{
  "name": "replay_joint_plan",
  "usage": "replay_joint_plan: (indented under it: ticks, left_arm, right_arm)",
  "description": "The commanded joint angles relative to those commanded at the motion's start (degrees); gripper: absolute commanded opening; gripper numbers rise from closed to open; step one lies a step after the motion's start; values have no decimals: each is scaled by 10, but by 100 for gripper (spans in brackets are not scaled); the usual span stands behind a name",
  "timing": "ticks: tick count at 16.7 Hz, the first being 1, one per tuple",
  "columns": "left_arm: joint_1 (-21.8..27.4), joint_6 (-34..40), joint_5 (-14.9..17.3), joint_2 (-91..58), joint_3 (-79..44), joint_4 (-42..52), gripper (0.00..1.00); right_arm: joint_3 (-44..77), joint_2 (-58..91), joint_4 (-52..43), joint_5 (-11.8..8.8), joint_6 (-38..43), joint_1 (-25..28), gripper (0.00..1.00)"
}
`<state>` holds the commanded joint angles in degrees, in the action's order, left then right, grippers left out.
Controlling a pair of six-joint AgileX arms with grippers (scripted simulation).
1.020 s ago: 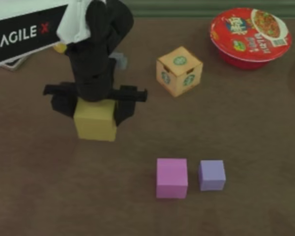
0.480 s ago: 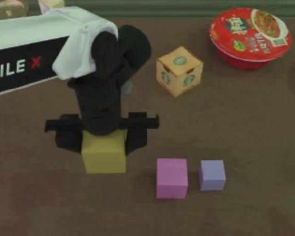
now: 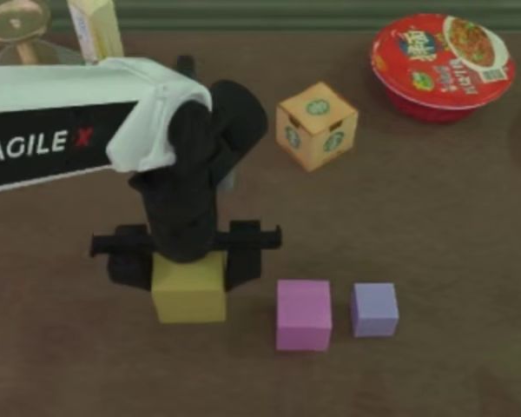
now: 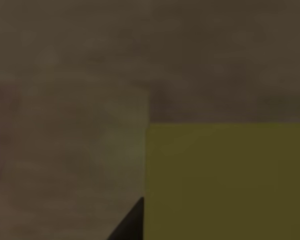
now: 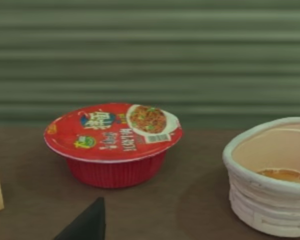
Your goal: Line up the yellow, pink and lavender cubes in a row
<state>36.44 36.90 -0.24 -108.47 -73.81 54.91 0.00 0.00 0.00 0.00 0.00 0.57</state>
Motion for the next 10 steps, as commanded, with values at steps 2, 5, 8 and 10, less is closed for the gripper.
replay_joint_plan:
  ticks: [2,5,8,10]
  left_arm:
    - [2,-1,0,-12,28,-43,0]
    - [4,-1,0,-21,45,-64,0]
    - [4,-1,0,-21,45,-64,0]
    - [4,-1,0,-21,45,-64,15]
  right_arm:
    - [0,0,0,0,0,0,100]
    - [0,0,0,0,0,0,100]
    - [0,0,0,0,0,0,100]
    - [0,0,0,0,0,0,100]
